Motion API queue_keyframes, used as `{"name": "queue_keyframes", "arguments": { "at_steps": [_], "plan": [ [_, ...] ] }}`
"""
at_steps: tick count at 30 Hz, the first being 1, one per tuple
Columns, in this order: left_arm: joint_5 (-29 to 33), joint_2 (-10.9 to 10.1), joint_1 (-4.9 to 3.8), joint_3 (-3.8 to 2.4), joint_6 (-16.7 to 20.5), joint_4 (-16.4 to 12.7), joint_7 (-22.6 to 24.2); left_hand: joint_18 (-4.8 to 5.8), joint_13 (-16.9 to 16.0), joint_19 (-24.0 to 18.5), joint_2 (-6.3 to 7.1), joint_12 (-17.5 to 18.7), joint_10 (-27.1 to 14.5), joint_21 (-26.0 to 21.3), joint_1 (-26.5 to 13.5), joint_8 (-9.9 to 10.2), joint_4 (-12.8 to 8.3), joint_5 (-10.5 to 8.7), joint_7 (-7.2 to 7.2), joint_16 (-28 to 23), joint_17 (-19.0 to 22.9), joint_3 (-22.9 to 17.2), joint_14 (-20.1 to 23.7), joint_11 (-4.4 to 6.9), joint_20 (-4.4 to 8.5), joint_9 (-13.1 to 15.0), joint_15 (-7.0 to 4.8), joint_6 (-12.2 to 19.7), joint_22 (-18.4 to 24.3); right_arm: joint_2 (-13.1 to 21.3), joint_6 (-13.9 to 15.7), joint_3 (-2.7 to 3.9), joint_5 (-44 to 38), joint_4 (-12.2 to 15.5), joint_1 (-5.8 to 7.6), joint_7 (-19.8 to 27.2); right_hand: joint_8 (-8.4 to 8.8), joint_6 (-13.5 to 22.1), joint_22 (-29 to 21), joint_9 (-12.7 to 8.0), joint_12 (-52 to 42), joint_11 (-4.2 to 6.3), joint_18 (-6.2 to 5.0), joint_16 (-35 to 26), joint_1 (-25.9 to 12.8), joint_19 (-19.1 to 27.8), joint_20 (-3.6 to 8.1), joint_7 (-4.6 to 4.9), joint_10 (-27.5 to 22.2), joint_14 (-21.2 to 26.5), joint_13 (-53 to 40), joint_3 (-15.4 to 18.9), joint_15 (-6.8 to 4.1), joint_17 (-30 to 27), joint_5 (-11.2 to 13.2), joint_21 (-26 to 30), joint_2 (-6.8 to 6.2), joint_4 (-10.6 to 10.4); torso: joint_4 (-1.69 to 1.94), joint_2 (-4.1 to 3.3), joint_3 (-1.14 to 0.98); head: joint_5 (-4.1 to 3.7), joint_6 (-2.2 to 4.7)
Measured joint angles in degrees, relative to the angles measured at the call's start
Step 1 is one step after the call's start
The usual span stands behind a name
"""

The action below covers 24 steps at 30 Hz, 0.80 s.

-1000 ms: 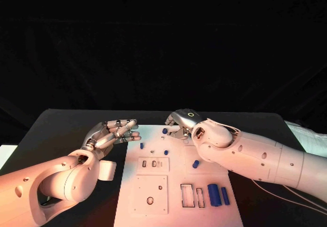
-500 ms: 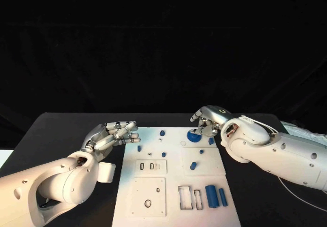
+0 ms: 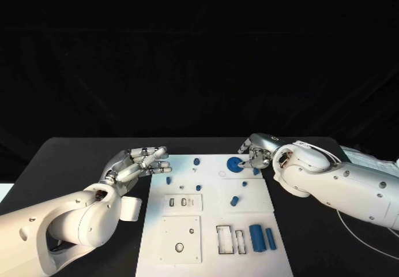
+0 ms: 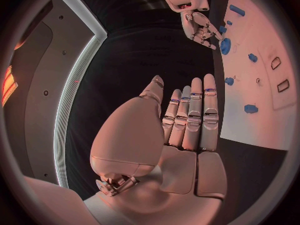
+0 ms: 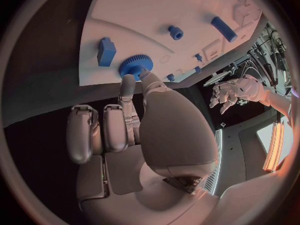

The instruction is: Assemble the parts on the task board

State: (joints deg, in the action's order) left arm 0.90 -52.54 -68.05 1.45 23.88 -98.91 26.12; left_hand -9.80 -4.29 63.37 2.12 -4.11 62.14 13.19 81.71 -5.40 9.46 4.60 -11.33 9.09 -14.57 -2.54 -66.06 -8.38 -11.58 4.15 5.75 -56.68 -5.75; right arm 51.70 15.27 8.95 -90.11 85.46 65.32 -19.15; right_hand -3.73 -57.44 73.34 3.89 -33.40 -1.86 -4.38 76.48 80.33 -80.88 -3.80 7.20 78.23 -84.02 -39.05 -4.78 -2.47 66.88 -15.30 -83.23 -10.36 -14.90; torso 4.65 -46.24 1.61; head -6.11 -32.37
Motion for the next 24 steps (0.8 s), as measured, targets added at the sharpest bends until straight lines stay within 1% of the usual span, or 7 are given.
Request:
{"name": "queue_keyframes", "arguments": {
  "at_steps": [1, 2, 5, 8, 17, 22, 24],
  "plan": [
    [0.0, 0.0, 0.00, 0.00, 0.0, 0.0, 0.0, 0.00, 0.0, 0.0, 0.00, 0.0, 0.0, 0.0, 0.0, 0.0, 0.0, 0.00, 0.00, 0.0, 0.0, 0.0, 0.0, 0.00, 0.00, 0.0, 0.00, 0.0, 0.0, -0.2, -0.2, 0.00, 0.1, 0.0, -0.11, -0.1, 0.00, -0.2, 0.8, 0.0, -4.9, 0.00, 0.14, 0.9, 0.0, -0.4, 0.01, -0.15, 0.6, 0.0, -4.9, 0.2, 0.00, 1.4, 0.0, -0.3, 0.00, -0.2, 0.02, -0.01, 0.01, -0.03, -0.08],
    [0.0, 0.0, 0.00, 0.01, 0.0, 0.0, 0.0, 0.00, 0.0, 0.0, 0.00, 0.0, 0.0, 0.0, 0.0, 0.0, 0.0, 0.00, 0.00, 0.0, 0.0, 0.0, 0.0, 0.00, 0.00, 0.0, 0.00, 0.0, 0.0, -0.3, -0.4, 0.00, 0.1, 0.0, -0.19, -0.1, 0.00, -0.2, 1.3, 0.0, -9.2, -0.02, 0.86, 1.6, 0.3, -0.8, -0.03, -0.16, 1.3, 0.0, -9.1, 0.4, 0.00, 2.5, 0.0, -0.7, -0.14, -0.4, 0.06, -0.02, 0.02, -0.03, -0.16],
    [0.0, 0.0, 0.00, 0.01, 0.0, 0.1, 0.0, 0.00, 0.0, 0.0, 0.00, 0.0, 0.0, 0.0, 0.0, 0.0, 0.0, 0.00, 0.00, 0.0, 0.0, 0.0, 0.0, 0.00, 0.00, 0.0, 0.00, 0.0, 0.0, -0.5, -0.8, -0.01, 0.1, 0.0, -0.35, -0.2, 0.00, -0.2, 1.6, 0.0, -17.3, 0.05, 0.90, 3.3, 0.5, -1.3, -0.21, -0.14, 1.7, 0.0, -17.3, 0.7, 0.00, 5.2, 0.0, -1.3, -0.05, -0.7, 0.10, -0.03, 0.02, -0.04, -0.25],
    [0.0, 0.0, 0.00, 0.01, -0.1, 0.1, 0.0, 0.00, 0.0, 0.0, 0.00, 0.0, 0.0, 0.0, 0.0, 0.0, 0.0, 0.00, 0.00, 0.0, 0.0, 0.0, 0.0, 0.00, 0.00, 0.0, 0.00, 0.0, 0.0, -0.7, -1.2, -0.02, 0.1, 0.0, -0.44, -0.2, 0.00, -0.4, 1.6, 0.0, -21.6, 0.05, 0.90, 4.4, 0.7, -1.5, -0.31, 0.06, 1.7, 0.0, -22.0, 0.8, 0.00, 6.9, 0.0, -1.7, 0.17, -0.8, 0.13, -0.03, 0.05, -0.03, -0.33],
    [0.1, 0.0, 0.01, 0.01, -0.1, 0.3, -0.1, 0.00, 0.0, 0.0, 0.00, 0.0, 0.0, 0.0, 0.0, 0.0, 0.0, 0.00, 0.00, 0.0, -0.1, 0.0, 0.0, 0.00, 0.00, 0.0, 0.00, 0.0, 0.0, -1.2, -2.0, -0.02, 0.1, -0.3, -0.54, -0.3, 0.00, -0.4, 1.6, 0.0, -25.8, -0.35, 0.90, 5.1, 0.8, -2.1, -0.52, 0.05, 2.1, 0.0, -26.3, 1.0, 0.00, 8.1, 0.0, -2.0, 0.21, -1.0, 0.09, -0.03, 0.09, 0.07, -0.49],
    [0.1, 0.1, 0.01, 0.01, -0.1, 0.3, -0.2, 0.00, 0.0, 0.0, 0.00, 0.0, 0.0, 0.0, 0.0, 0.0, 0.0, 0.00, 0.00, 0.0, -0.1, 0.0, 0.0, 0.00, 0.00, 0.0, 0.00, 0.0, 0.0, -1.7, -2.3, -0.01, 0.1, -0.9, -0.56, -0.4, 0.00, -0.8, 1.6, 0.1, -27.0, -0.14, 0.89, 5.3, 1.0, -2.1, -0.51, 0.02, 2.3, 0.0, -27.6, 1.0, 0.00, 8.1, 0.0, -2.4, 0.49, -1.0, 0.13, -0.03, 0.09, 0.02, -0.53],
    [0.1, 0.1, 0.01, 0.01, -0.1, 0.3, -0.2, 0.00, 0.0, 0.0, 0.00, 0.0, 0.0, 0.0, 0.0, 0.0, 0.0, 0.00, 0.00, 0.0, -0.1, 0.0, 0.0, 0.00, 0.00, 0.0, 0.00, 0.0, 0.0, -1.9, -2.5, -0.01, 0.1, -1.2, -0.56, -0.5, 0.00, -1.3, 1.6, 0.1, -27.6, -0.15, 0.89, 5.6, 0.9, -2.3, -0.31, 0.00, 2.3, 0.0, -28.2, 1.0, 0.00, 8.1, 0.0, -2.4, 1.06, -1.0, 0.13, -0.03, 0.09, 0.01, -0.57]
  ]
}}
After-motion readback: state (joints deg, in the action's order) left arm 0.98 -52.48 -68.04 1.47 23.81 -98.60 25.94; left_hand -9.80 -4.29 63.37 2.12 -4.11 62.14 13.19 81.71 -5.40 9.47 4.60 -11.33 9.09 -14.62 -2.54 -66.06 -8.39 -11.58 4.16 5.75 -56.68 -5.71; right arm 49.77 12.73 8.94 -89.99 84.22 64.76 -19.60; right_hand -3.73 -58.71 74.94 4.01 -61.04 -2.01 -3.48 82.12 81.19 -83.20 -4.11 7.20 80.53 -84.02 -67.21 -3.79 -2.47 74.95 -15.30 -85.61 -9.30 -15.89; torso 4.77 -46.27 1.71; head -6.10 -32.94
